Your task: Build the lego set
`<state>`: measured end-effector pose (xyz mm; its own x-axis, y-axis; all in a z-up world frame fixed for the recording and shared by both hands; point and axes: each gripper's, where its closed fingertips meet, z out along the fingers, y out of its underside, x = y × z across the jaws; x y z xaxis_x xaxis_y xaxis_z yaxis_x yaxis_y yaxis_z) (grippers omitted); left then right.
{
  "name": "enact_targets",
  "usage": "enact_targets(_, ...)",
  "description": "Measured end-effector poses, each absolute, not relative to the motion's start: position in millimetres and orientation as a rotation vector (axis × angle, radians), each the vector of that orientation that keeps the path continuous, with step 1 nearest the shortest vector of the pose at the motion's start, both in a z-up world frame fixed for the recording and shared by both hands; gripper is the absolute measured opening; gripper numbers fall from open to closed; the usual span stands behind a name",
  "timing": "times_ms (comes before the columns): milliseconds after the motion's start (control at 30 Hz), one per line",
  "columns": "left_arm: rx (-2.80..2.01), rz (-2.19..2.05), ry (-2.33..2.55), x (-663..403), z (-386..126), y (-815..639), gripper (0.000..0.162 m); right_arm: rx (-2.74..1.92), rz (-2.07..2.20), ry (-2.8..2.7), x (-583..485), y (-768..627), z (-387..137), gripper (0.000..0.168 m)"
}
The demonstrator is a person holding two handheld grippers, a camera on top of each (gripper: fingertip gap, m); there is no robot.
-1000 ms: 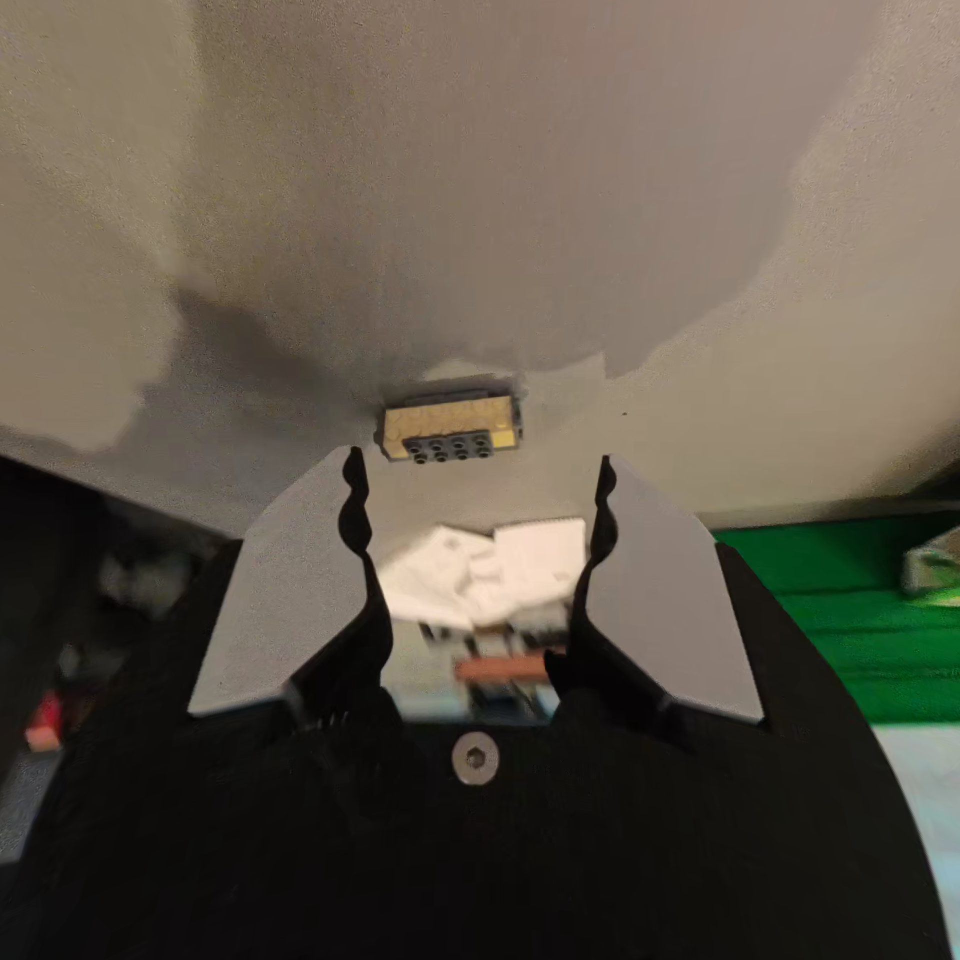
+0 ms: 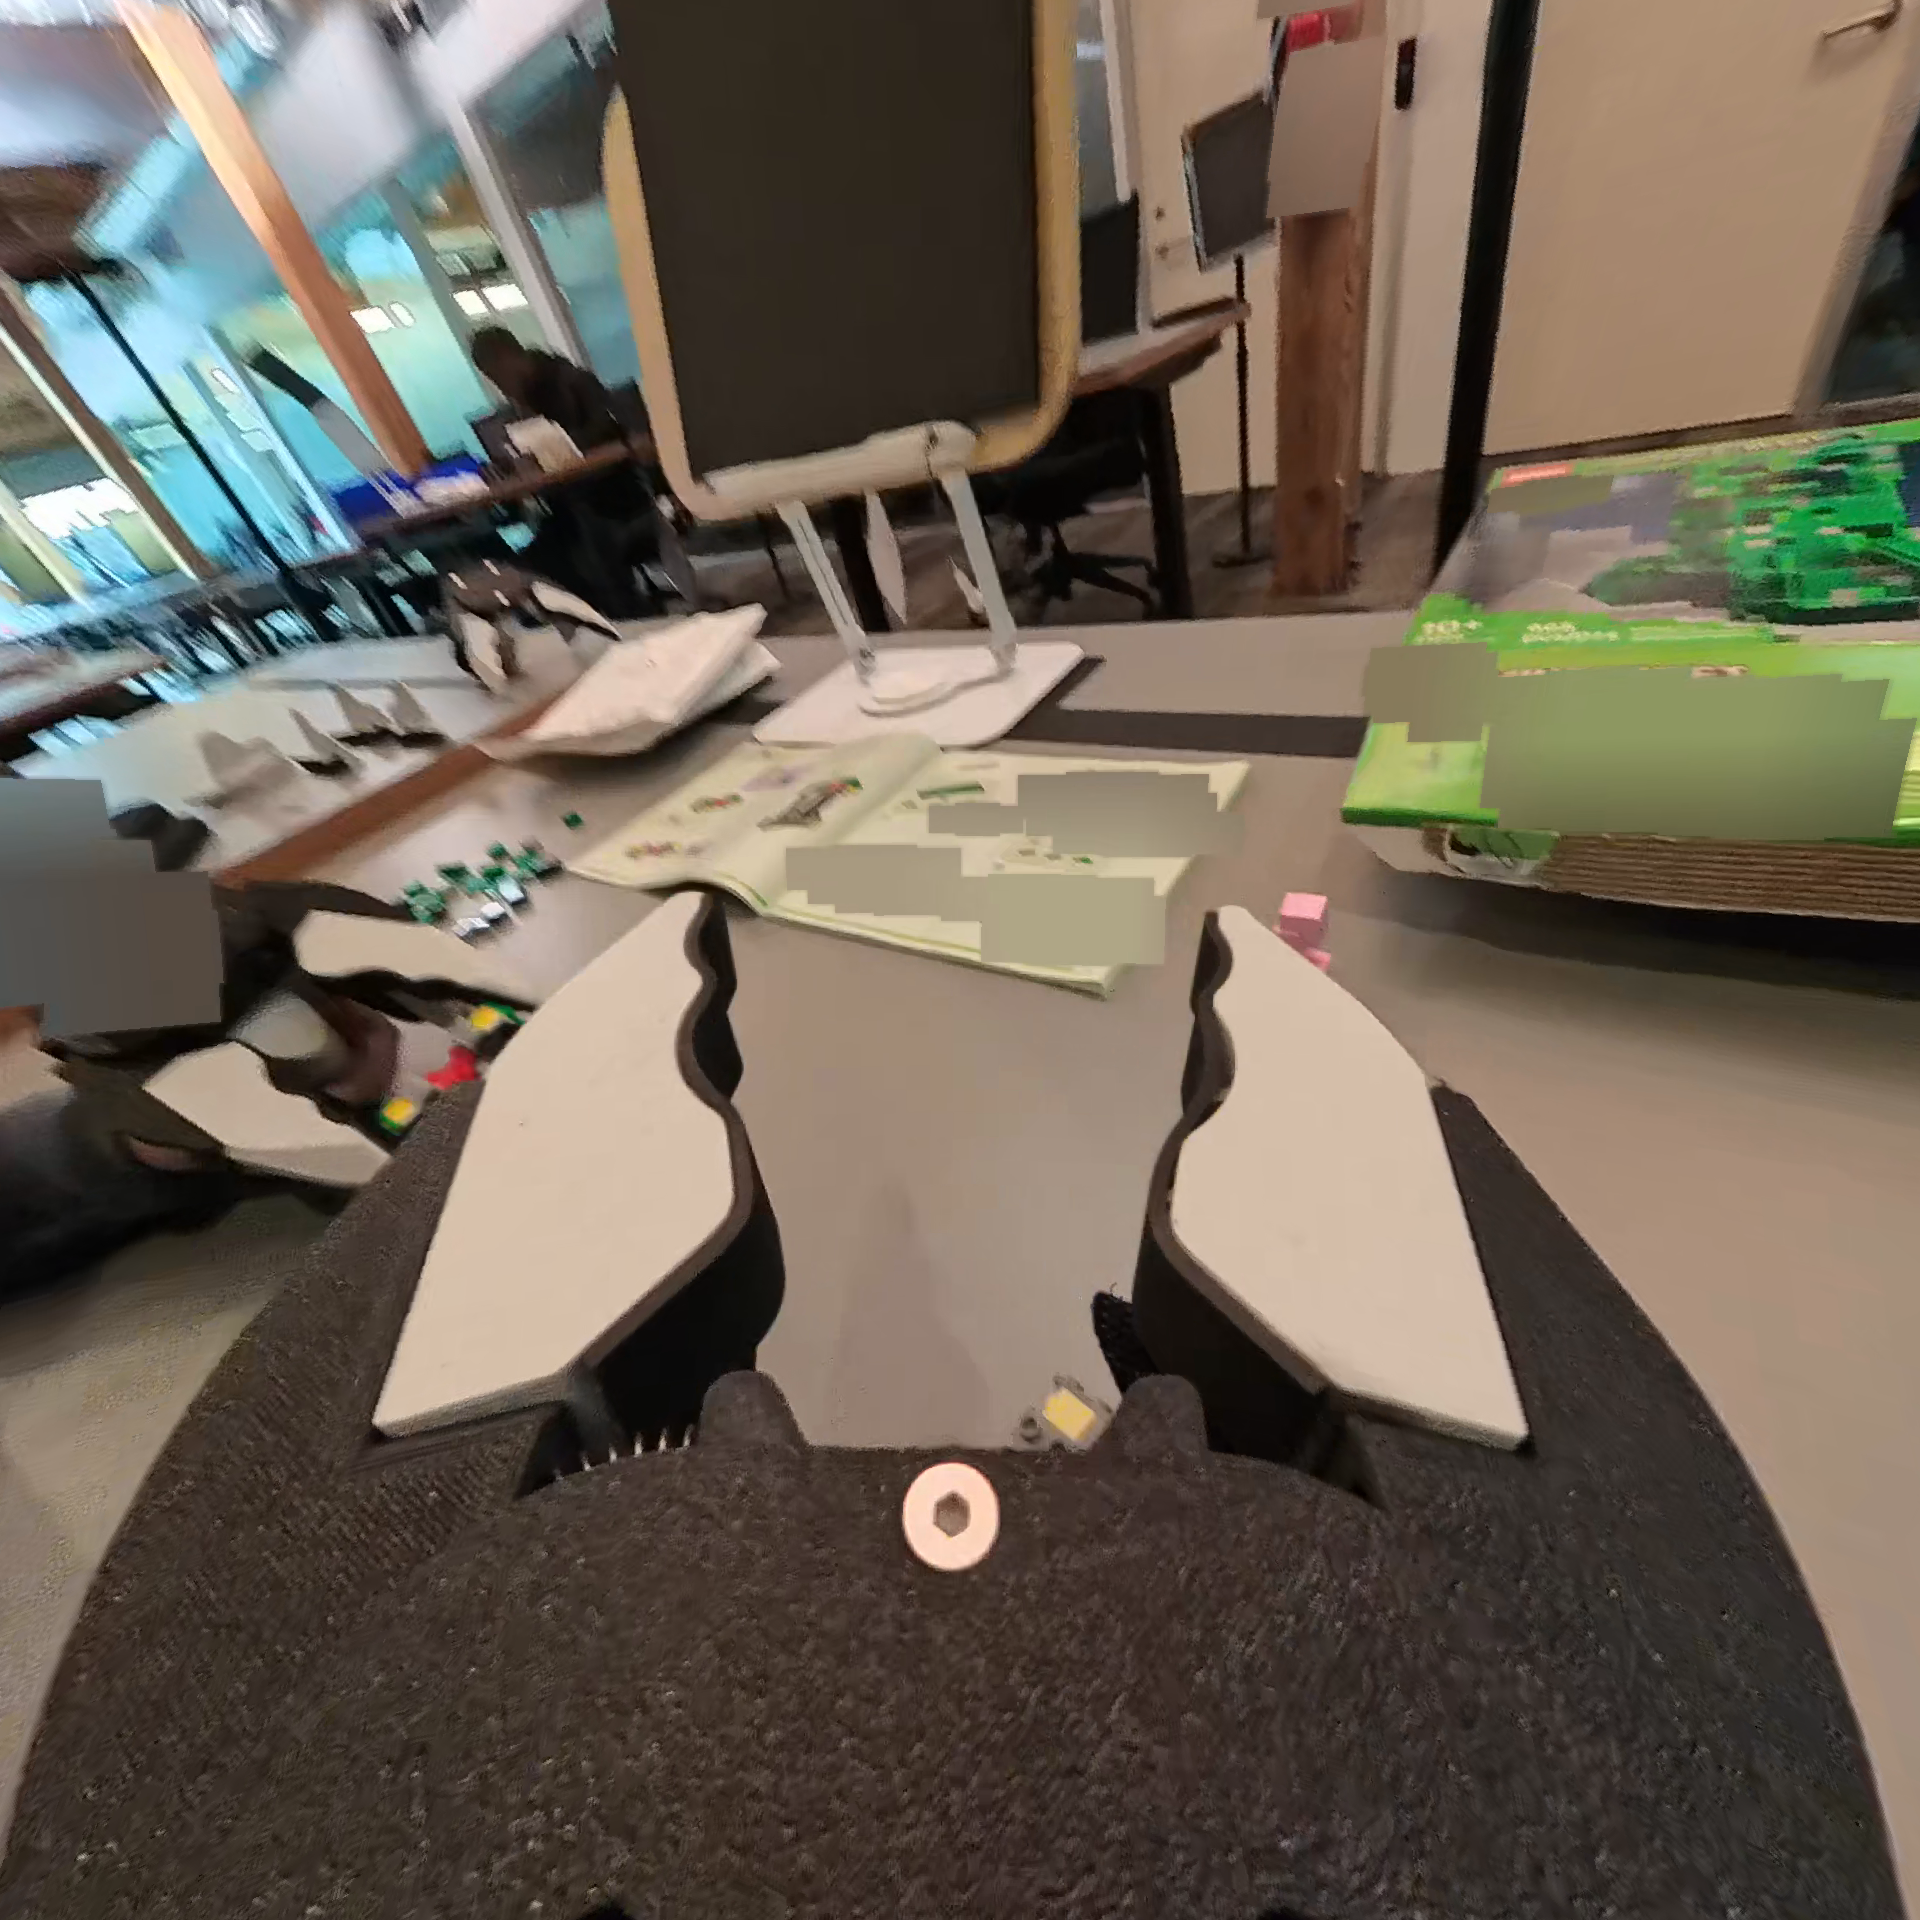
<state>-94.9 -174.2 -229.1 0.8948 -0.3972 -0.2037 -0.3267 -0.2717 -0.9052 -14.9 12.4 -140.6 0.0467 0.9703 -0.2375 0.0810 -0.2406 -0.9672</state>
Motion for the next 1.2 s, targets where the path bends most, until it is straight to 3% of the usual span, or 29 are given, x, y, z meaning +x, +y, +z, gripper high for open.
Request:
enact_targets(33,-1.884,-0.076,0.532,-95.1,-229.5,-174.1,0.065,-1.478,1.269,-1.148,-15.7,11.7,-144.9,0.085)
enact_targets(233,-1.937,-0.098,0.517,-96.2,-235.2,-173.7,0.065,-1.360,1.241,-1.310,-7.4,-0.9,-149.4,0.091)
enact_targets(367,-1.899,-0.154,0.586,-80.8,-227.6,-172.2,0.065,-1.151,1.104,-1.796,11.6,-19.4,-191.9,0.089)
enact_targets(600,-1.849,-0.216,0.656,-57.2,-217.2,-153.1,0.065,-1.184,1.030,-2.263,42.8,-7.0,-249.1,0.092)
enact_targets(900,-1.844,-0.274,0.655,-42.3,-219.4,-122.6,0.065,-1.056,1.050,-2.405,37.8,-13.4,-274.0,0.078)
enact_targets(1200,-1.836,-0.301,0.682,-34.7,-222.0,-105.7,0.065,-1.060,1.120,-2.324,40.6,-10.5,-263.3,0.079)
